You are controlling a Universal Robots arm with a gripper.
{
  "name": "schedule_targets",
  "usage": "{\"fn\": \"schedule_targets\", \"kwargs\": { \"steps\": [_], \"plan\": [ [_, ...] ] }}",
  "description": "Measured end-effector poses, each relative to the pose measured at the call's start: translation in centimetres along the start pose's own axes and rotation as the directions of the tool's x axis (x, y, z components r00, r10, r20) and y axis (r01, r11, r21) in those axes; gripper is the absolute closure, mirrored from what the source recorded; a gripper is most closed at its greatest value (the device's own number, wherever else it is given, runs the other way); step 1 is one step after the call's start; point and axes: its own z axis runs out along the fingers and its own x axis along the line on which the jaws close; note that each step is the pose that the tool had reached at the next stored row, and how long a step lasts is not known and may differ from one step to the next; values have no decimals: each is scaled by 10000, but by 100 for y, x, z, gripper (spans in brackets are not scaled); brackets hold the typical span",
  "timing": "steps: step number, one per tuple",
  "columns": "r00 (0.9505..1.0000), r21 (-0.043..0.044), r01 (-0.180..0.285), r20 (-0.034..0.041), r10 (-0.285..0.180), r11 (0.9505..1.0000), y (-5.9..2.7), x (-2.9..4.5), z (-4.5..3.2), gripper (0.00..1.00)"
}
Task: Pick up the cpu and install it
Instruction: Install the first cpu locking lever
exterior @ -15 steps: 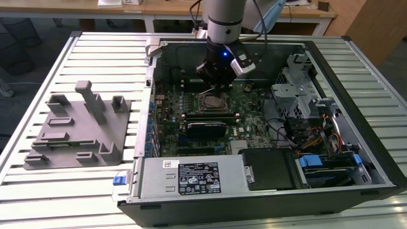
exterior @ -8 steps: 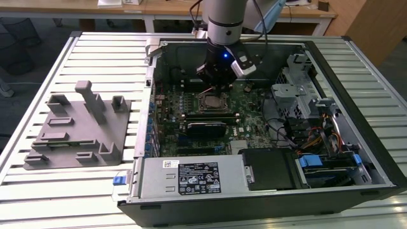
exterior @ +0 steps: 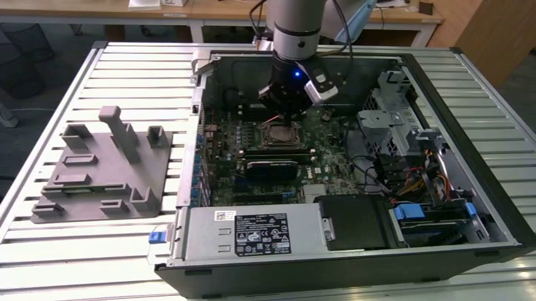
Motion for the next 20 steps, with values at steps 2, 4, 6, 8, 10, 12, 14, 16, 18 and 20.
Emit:
{"fn": "schedule_targets", "kwargs": {
  "steps": [2,4,6,8,10,12,14,16,18,20],
  "plan": [
    [10000,-1,1,0,-1,10000,-1,8,-22,89],
    [10000,-2,1,1,-1,10000,-2,16,-38,89],
    [10000,-10,1,2,-1,10000,-5,27,-42,89],
    [10000,-12,1,2,-1,10000,-8,49,-43,89],
    [10000,-19,2,3,-2,10000,-11,77,-43,89],
    [10000,-28,0,3,0,10000,-12,100,-44,89],
    [10000,-49,0,4,0,10000,-12,114,-49,89],
    [10000,-63,0,5,0,10000,-13,119,-62,89],
    [10000,-68,0,6,0,10000,-13,119,-91,89],
    [10000,-73,-1,5,1,10000,-15,121,-136,89]
  ]
}}
